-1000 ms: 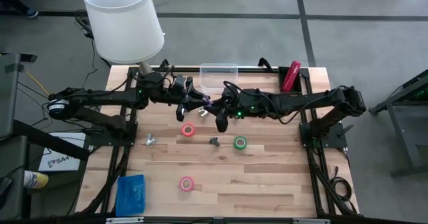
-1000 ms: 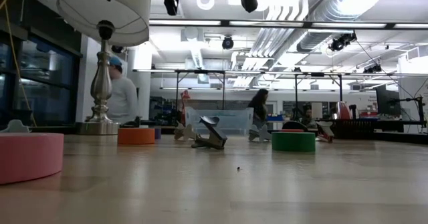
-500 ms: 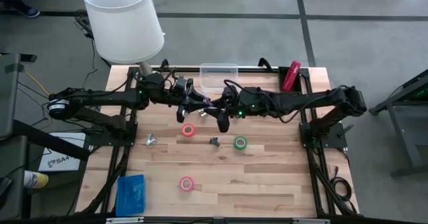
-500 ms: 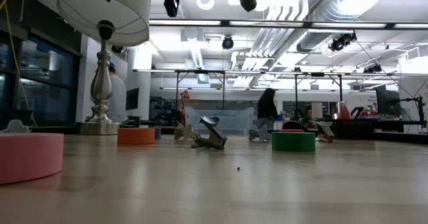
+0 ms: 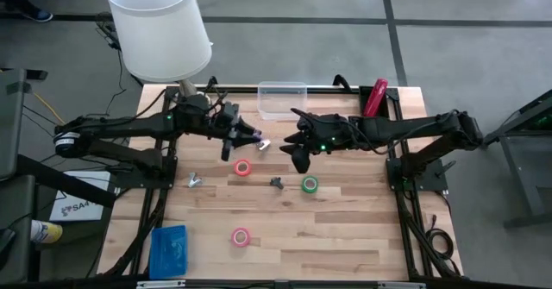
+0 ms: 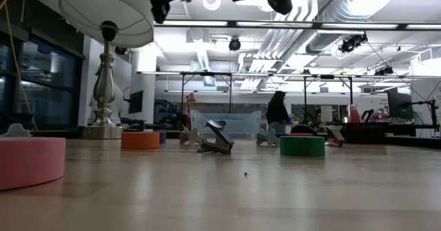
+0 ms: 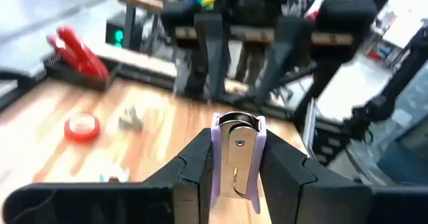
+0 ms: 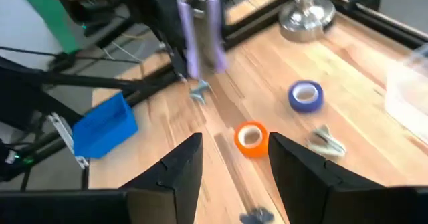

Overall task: Pick and place Stapler, Stapler remover, tape
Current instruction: Put the purple staple remover into the blue bin

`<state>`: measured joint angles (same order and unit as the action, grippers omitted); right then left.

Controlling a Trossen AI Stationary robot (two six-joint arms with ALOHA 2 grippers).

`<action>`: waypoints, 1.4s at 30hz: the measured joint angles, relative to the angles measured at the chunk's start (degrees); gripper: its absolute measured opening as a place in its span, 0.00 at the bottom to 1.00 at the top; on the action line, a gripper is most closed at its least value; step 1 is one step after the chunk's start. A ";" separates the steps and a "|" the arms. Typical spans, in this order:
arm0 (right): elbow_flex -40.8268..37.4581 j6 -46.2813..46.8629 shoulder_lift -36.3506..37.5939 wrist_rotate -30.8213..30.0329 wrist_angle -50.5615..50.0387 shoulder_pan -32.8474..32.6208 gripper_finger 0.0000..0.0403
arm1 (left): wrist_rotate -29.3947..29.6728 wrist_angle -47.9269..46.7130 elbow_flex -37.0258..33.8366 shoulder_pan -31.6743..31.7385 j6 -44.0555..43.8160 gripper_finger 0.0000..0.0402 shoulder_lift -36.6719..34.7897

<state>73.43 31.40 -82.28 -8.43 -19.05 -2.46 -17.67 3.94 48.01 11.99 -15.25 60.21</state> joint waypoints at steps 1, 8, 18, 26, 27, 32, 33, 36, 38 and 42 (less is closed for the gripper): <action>0.00 0.60 0.21 -0.16 -1.36 -0.24 0.40 | -0.25 -2.23 0.00 0.00 -0.02 0.22 -0.96; 0.00 2.56 0.31 -1.27 -5.56 -1.93 0.39 | -2.81 -21.45 0.02 -0.92 -6.95 0.22 -8.39; 0.00 3.21 0.31 -3.92 -7.01 -2.84 0.40 | 3.72 -41.16 0.04 -12.52 -19.60 0.22 -16.54; 0.00 3.19 0.31 -5.14 -6.93 -2.84 0.40 | 12.86 -45.91 0.04 -28.23 -33.56 0.22 -16.84; 0.00 3.19 0.31 -5.15 -6.93 -2.84 0.40 | 14.13 -46.42 0.04 -30.34 -35.44 0.22 -16.55; 0.00 3.66 0.31 -5.14 -7.07 -2.84 0.40 | 19.22 -48.60 0.04 -41.31 -45.26 0.22 -15.20; 0.00 3.72 0.28 -5.11 -7.23 -2.84 0.40 | 19.98 -49.18 0.04 -43.54 -47.22 0.22 -14.73; 0.00 3.72 0.28 -5.08 -7.35 -2.84 0.40 | 21.59 -52.08 0.04 -50.30 -53.95 0.22 -13.20; 0.00 3.72 0.28 -4.98 -7.58 -2.84 0.40 | 22.50 -53.55 0.04 -54.58 -57.96 0.22 -11.91; 0.00 3.63 0.28 -4.94 -7.90 -2.84 0.40 | 23.21 -55.60 0.04 -61.85 -64.27 0.22 -8.43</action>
<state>73.43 35.03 -82.00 -13.37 -26.95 -5.30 5.54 -51.66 48.05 -49.86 -79.51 51.78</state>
